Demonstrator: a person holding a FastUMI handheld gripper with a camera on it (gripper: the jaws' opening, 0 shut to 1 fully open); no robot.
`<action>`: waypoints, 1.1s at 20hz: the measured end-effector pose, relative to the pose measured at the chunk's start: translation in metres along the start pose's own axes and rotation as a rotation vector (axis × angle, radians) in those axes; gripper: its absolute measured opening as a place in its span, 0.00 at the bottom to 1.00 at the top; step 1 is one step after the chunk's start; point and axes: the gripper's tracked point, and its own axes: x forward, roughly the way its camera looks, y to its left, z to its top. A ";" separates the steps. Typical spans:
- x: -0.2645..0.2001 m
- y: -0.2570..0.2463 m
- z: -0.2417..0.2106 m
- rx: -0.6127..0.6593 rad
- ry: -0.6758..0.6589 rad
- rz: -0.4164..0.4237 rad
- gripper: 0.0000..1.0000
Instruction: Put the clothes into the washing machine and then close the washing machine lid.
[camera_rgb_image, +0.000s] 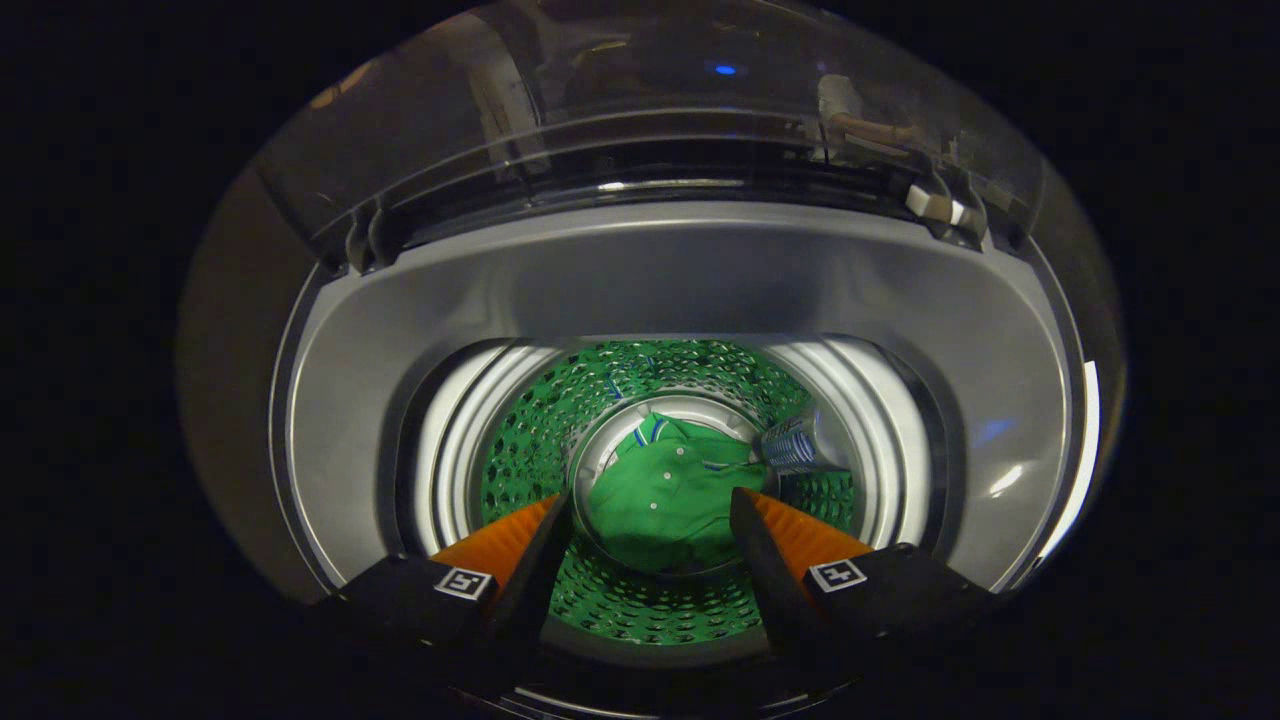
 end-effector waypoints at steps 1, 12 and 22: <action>-0.007 0.003 0.002 -0.001 -0.023 0.004 0.99; -0.136 0.031 0.052 -0.009 -0.384 0.072 0.99; -0.330 0.053 0.152 0.007 -0.781 0.114 0.99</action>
